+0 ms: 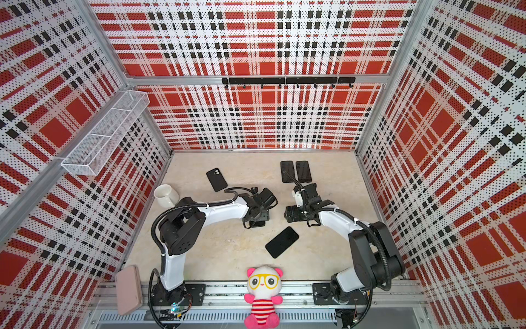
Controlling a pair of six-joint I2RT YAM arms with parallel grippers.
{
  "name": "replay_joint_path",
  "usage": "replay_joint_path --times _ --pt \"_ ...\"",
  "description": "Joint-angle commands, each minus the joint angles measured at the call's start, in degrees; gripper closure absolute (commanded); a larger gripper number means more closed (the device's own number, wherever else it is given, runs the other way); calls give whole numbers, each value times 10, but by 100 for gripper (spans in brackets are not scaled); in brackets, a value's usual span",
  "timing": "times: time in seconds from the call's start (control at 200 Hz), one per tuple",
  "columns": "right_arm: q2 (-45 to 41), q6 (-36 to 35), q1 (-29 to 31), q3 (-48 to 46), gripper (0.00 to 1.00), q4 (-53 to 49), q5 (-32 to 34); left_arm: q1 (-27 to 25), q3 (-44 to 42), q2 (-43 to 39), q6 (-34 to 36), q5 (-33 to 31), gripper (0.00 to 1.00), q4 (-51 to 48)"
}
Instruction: Put the phone into the phone case
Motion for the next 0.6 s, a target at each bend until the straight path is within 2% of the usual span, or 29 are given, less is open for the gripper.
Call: replay_joint_path --times 0.0,0.245,0.421,0.591 --pt "-24 -7 -8 -4 21 0 10 10 42 19 27 5 27 7" --pt "-43 -3 -10 -10 22 -1 22 53 162 69 85 -3 28 3" --pt "-46 -4 -12 -16 22 -3 26 91 305 159 143 4 30 3" --pt "-46 -3 -12 -26 22 -2 28 119 432 244 160 31 31 7"
